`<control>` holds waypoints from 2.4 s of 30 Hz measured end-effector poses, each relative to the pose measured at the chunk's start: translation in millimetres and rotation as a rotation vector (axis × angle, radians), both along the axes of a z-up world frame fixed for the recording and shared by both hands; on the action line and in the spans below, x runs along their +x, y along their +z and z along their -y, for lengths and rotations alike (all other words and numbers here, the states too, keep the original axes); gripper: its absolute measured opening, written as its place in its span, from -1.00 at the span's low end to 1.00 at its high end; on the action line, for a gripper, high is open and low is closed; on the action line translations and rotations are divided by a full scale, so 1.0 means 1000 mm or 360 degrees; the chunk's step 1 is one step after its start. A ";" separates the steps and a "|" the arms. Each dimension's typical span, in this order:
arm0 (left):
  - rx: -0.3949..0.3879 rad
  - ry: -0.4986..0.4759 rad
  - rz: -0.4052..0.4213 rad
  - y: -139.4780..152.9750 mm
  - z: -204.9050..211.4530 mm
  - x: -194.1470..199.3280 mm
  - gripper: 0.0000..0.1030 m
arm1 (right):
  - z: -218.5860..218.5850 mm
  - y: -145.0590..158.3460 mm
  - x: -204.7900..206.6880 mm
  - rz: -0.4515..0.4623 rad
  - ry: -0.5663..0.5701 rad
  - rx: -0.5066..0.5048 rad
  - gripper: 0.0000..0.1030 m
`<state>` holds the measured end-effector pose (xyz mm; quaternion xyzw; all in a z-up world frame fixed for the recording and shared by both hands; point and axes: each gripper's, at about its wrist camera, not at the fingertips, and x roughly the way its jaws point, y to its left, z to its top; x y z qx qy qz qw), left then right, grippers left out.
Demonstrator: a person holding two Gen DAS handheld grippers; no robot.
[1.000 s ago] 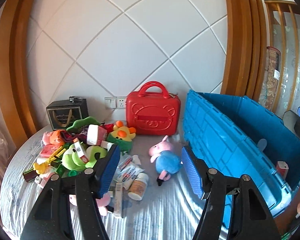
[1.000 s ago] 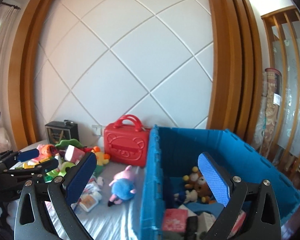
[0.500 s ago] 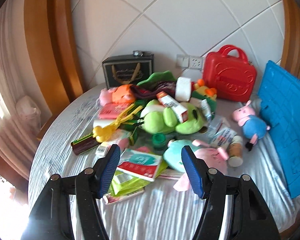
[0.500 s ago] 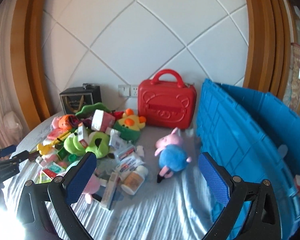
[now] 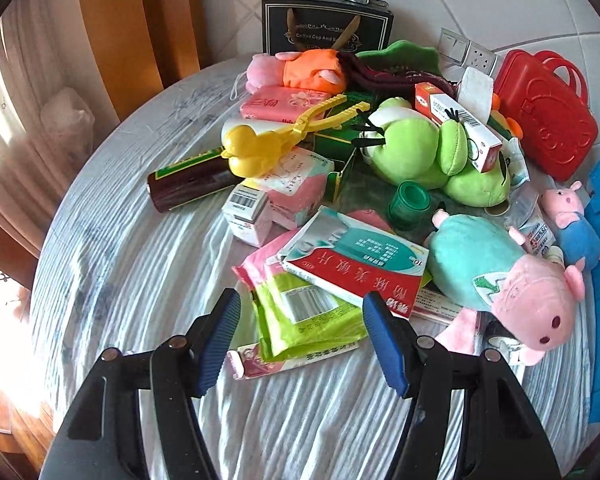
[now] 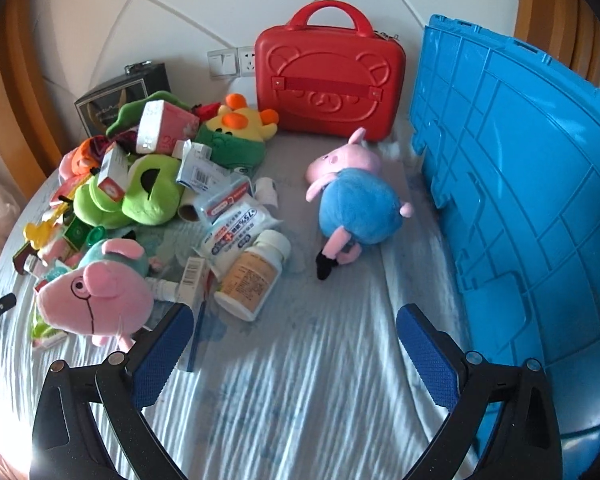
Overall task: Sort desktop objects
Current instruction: 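Move both tools back over the pile of items, then grasp the red-and-teal medicine box with the left tool while the right tool grasps the white pill bottle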
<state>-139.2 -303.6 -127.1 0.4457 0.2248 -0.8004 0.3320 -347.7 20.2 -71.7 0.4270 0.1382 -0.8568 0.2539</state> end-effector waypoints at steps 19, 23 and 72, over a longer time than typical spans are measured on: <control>0.0296 0.0483 0.0204 -0.048 0.040 -0.090 0.23 | 0.044 -0.049 -0.080 0.0250 0.0177 0.0045 1.00; 0.0291 0.0481 0.0207 -0.051 0.040 -0.106 0.23 | 0.060 -0.070 -0.093 0.0344 0.0217 0.0043 1.00; 0.0212 0.0161 -0.0023 -0.040 0.012 -0.015 -0.50 | 0.051 -0.117 -0.045 0.0523 0.0202 0.0293 0.03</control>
